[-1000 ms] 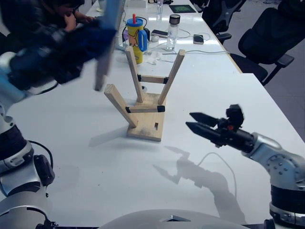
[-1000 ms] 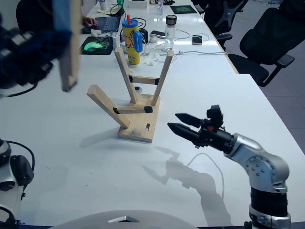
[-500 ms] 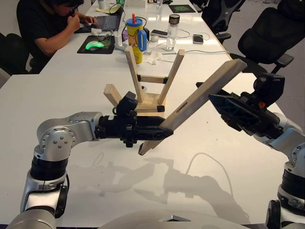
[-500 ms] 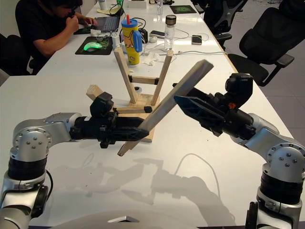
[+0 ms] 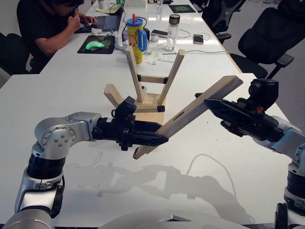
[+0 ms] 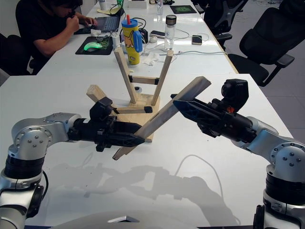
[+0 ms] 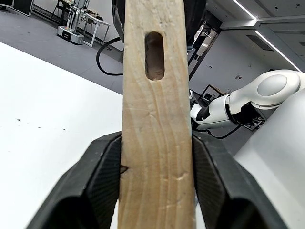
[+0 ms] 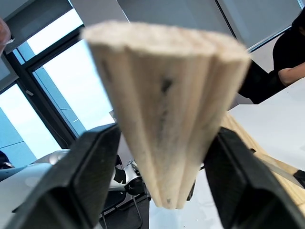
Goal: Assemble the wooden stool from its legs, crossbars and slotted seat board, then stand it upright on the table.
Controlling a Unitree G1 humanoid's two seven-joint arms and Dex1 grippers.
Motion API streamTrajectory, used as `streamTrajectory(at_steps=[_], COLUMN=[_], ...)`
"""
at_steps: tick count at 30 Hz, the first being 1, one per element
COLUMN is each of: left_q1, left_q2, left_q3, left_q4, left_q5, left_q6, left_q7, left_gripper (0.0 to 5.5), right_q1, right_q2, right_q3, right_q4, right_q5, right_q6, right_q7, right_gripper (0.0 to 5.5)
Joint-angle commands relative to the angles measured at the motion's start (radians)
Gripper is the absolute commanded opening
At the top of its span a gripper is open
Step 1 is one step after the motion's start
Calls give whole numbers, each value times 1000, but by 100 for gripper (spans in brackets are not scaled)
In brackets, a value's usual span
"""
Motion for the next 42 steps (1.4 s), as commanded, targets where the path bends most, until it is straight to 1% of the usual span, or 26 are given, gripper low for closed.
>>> streamTrajectory(at_steps=[1,3,7,14,17,19,22,23,25,30,33,34,36,38,42], left_q1=[2,17,29,88,108,108,102,103,108,119,129,134,146,152,153], left_q2=[28,35,14,35,28,13,-8,-18,-21,-29,-22,-10,29,45,23], left_q3=[-26,-41,-33,-86,-100,-100,-102,-92,-89,-70,-58,-71,-132,-188,-259], left_q4=[-22,-27,12,66,101,117,114,108,89,76,69,74,91,130,207], left_q5=[50,100,154,289,374,408,404,373,345,325,331,376,484,581,728], left_q6=[-17,-52,-91,-152,-230,-285,-306,-280,-251,-220,-216,-239,-292,-345,-439], left_q7=[-26,-34,4,16,45,55,44,42,27,28,32,40,36,38,68], left_gripper=[203,203,203,203,203,203,203,240,280,357,364,364,364,364,364], right_q1=[-7,-4,4,-36,-70,-83,-82,-77,-72,-72,-70,-72,-79,-104,-168], right_q2=[-19,-19,-16,-50,-67,-65,-49,-41,-24,-8,-34,-49,-69,-80,-61], right_q3=[10,14,26,70,134,153,146,138,120,93,95,97,102,109,151], right_q4=[21,25,39,108,155,178,185,181,171,153,158,163,175,195,245], right_q5=[-22,-41,-133,-433,-571,-600,-572,-556,-519,-462,-520,-558,-631,-700,-794], right_q6=[7,6,-17,-149,-211,-219,-200,-191,-167,-106,-124,-144,-187,-231,-293], right_q7=[19,33,52,157,234,266,298,306,311,318,332,341,351,358,379], right_gripper=[207,206,206,206,206,206,207,208,208,208,208,208,208,208,208])
